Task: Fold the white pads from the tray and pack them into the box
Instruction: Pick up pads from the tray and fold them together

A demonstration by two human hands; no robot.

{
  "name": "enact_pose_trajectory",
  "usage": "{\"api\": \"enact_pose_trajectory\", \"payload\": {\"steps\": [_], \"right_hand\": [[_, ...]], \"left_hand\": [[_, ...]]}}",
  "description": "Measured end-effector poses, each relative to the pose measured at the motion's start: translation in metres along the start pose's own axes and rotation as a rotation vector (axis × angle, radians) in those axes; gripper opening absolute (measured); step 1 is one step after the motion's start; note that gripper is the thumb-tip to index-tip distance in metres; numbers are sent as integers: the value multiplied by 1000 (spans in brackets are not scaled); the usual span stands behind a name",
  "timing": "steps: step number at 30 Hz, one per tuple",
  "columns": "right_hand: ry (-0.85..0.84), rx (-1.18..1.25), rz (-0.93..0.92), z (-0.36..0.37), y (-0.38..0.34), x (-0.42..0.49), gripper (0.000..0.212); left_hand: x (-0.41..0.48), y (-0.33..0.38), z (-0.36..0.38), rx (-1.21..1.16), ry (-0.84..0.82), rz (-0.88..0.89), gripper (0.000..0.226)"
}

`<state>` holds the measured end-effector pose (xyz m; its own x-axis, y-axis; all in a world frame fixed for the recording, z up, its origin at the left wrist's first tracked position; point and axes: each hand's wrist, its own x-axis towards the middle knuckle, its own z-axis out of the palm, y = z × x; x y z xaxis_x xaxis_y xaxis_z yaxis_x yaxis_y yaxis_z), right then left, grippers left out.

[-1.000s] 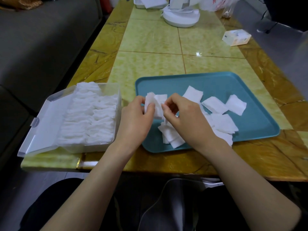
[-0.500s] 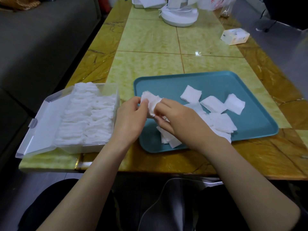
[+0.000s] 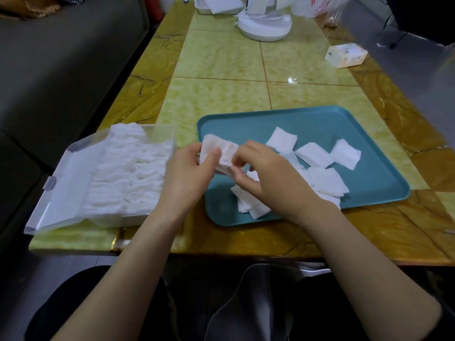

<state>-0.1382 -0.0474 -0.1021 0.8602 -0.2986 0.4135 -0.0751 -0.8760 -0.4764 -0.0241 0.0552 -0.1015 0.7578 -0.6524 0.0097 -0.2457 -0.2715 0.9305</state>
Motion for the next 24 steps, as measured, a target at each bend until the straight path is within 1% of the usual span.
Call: {"api": "enact_pose_trajectory", "payload": {"steps": [2, 4, 6, 8, 10, 13, 15, 18, 19, 20, 22, 23, 24], "right_hand": [[90, 127, 170, -2, -2, 0, 14], [204, 173, 330, -7, -3, 1, 17], [263, 209, 462, -12, -4, 1, 21], [257, 288, 548, -15, -8, 1, 22], [216, 432, 611, -12, -13, 2, 22], [182, 644, 662, -4, -19, 4, 18], [168, 721, 673, -2, -20, 5, 18], [148, 752, 656, -1, -17, 4, 12], [155, 748, 650, 0, -16, 4, 6], [169, 714, 654, 1, -14, 4, 6], [180, 564, 663, 4, -8, 4, 24], [165, 493, 671, 4, -7, 4, 28], [142, 454, 678, 3, -6, 4, 29]], "left_hand": [[3, -2, -1, -24, 57, 22, 42], [4, -2, -2, -24, 117, 49, 45], [4, -3, -1, 29, 159, 103, 35], [2, -3, 1, 118, 193, 151, 26], [-1, -2, 5, 160, 193, 179, 23], [-6, 0, 16, 177, 142, 231, 22], [-10, 2, 21, 160, 105, 261, 23], [-10, 4, 22, 109, 101, 244, 23], [-8, 3, 21, 88, 103, 229, 23], [-7, 3, 20, 69, 101, 213, 22], [-6, 2, 19, 38, 92, 182, 23], [-6, 2, 19, 17, 83, 163, 24], [-6, 2, 18, -10, 72, 146, 25]]}}
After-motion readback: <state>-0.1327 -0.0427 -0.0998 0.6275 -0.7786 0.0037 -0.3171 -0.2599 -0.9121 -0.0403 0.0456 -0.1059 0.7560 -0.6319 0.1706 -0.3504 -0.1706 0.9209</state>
